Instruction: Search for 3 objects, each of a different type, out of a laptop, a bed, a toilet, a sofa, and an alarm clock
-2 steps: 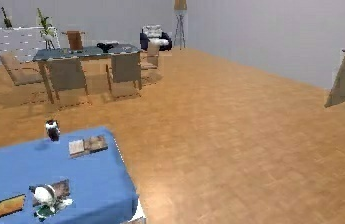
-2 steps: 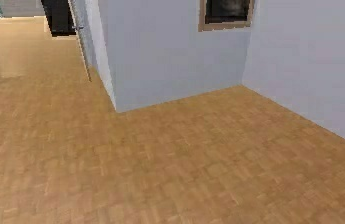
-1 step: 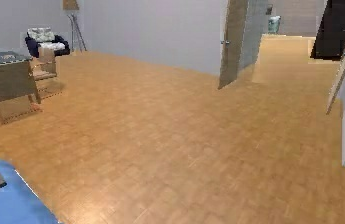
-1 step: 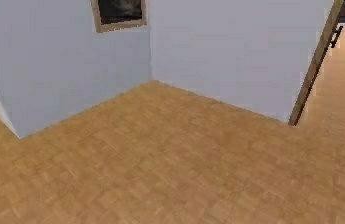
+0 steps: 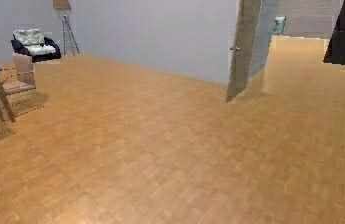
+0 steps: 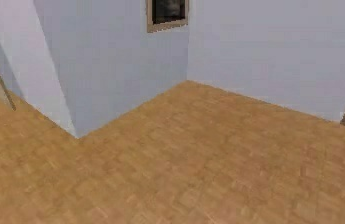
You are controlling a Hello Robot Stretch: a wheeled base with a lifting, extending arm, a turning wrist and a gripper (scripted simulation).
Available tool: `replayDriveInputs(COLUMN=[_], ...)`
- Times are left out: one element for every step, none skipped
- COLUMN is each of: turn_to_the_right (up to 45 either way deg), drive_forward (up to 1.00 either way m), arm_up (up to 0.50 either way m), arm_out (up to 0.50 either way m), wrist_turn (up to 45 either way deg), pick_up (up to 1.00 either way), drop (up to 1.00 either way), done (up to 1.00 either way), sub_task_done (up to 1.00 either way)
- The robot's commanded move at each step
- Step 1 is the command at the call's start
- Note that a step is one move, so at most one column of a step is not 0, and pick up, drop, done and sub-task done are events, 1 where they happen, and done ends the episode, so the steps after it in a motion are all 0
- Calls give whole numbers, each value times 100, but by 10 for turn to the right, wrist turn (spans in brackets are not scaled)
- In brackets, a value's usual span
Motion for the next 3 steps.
replayDriveInputs(turn_to_the_right=[-150,0,-360], drive_forward=[0,60,0], arm_up=[0,0,0], arm_out=[0,0,0], wrist_turn=[0,0,0], pick_up=[0,0,0], drop=[0,0,0], done=[0,0,0], sub_task_done=[0,0,0])
